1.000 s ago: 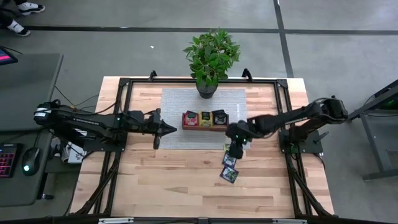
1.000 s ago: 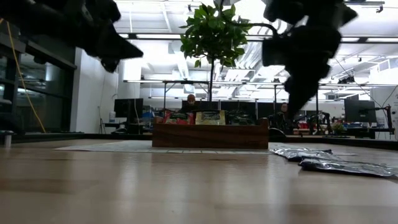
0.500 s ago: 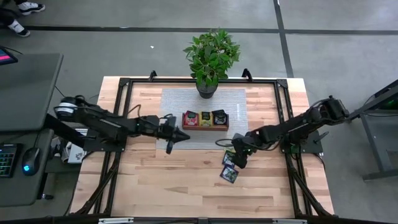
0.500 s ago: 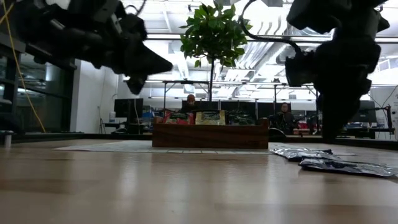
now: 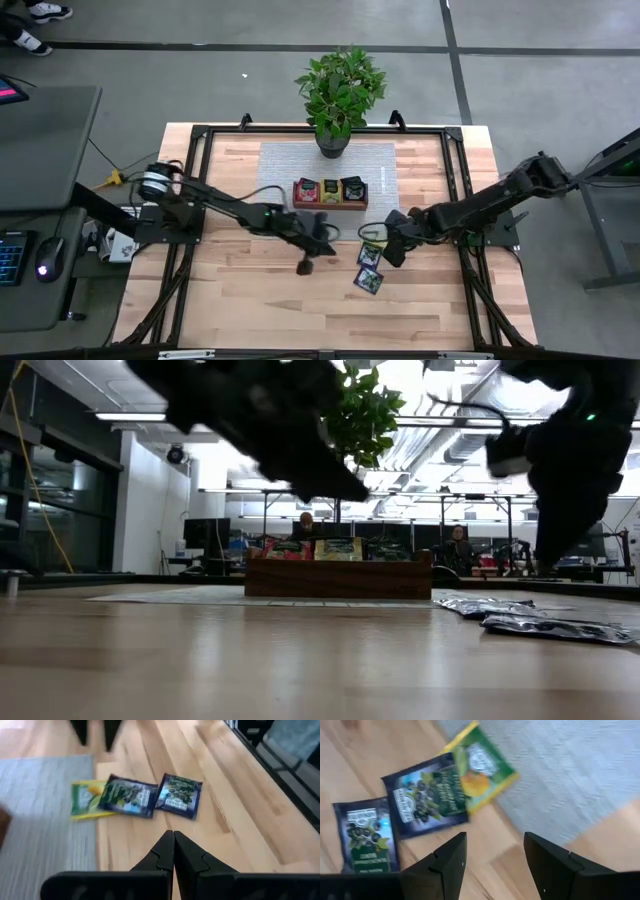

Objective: Pick & Place Tea
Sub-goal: Put the violet tea bag into the right section of the wooden organizer

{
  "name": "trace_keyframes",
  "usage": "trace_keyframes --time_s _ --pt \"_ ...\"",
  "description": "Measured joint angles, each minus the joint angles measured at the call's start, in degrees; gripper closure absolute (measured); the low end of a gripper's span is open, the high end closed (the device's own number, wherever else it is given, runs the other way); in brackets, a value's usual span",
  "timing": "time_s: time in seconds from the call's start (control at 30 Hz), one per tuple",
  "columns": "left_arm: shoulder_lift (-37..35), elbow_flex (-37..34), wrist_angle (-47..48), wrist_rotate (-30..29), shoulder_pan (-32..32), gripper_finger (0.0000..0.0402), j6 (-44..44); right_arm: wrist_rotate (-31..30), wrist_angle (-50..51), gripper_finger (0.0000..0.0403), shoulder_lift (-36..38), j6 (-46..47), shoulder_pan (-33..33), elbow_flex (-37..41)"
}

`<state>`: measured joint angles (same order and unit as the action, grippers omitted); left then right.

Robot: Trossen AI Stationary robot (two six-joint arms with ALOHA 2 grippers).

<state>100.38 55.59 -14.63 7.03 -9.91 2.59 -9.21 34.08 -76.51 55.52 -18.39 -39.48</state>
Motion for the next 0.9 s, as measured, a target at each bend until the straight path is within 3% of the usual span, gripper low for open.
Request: trace_keyframes --time_s 0.27,0.53,0.9 --pt "11.8 15.5 5.0 1.7 0.1 0.0401 -2.9 -14.6 6.9 0.021 12.6 13.8 -6.5 2.5" --pt "20.3 25.4 5.8 3.9 0.1 0.0401 -2.8 -13.8 -6.2 0.021 16.8 22.1 -9.5 11.8" --pt "25.7 27.4 8.7 1.4 0.1 0.0401 -2.8 -12.9 -10.1 0.021 16.8 23.0 -9.4 14.1"
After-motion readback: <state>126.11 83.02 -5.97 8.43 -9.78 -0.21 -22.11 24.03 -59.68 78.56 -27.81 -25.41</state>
